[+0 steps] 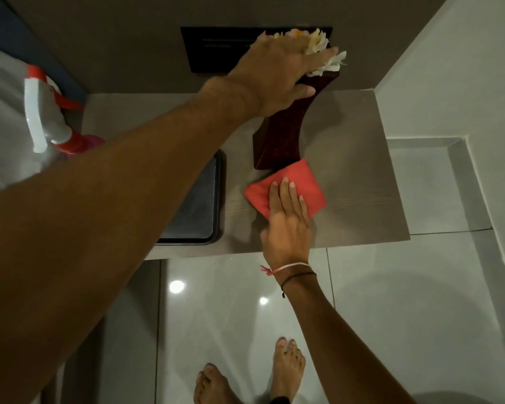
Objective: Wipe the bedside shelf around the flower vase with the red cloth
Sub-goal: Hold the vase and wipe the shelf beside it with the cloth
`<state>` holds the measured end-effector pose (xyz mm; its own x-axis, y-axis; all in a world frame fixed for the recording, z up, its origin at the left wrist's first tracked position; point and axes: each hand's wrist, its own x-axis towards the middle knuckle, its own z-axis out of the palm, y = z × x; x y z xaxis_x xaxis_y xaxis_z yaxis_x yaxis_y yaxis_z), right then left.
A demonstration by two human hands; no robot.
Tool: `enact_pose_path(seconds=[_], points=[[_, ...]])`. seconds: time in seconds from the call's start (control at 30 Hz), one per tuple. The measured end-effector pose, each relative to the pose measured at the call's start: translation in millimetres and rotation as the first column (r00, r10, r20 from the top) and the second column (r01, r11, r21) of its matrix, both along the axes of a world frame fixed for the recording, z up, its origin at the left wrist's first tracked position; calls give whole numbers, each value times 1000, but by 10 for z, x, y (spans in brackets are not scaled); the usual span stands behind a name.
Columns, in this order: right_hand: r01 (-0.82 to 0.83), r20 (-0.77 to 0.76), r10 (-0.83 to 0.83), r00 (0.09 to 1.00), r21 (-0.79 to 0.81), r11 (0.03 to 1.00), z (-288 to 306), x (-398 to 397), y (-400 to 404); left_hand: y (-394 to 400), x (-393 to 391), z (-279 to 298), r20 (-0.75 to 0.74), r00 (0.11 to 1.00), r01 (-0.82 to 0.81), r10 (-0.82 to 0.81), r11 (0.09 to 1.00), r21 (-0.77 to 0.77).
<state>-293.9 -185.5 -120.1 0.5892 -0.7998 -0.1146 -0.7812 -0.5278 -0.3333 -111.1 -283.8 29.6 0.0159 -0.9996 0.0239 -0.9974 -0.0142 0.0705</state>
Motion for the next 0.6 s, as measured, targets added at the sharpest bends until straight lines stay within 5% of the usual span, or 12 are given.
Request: enact_pose_path(seconds=[0.07, 0.17, 0.27, 0.4, 0.6], points=[[139, 200, -154, 968, 86, 987, 132, -79, 66, -8, 8, 18, -14, 1000, -9, 9, 1000, 3], [413, 518, -448, 729, 189, 891, 326, -105, 107, -48, 13, 36, -4, 1000, -13, 13, 1000, 13], [472, 639, -348, 686, -26, 881, 420, 103, -59, -99, 44, 47, -16, 1000, -10, 11, 1000, 30], [289, 446, -152, 882, -257, 922, 361, 517, -343, -135, 90, 42, -24, 1000, 5, -4, 999, 35], [19, 39, -10, 999, -228, 973, 73, 438, -331, -146, 94, 31, -38, 999, -9, 10, 999, 36]])
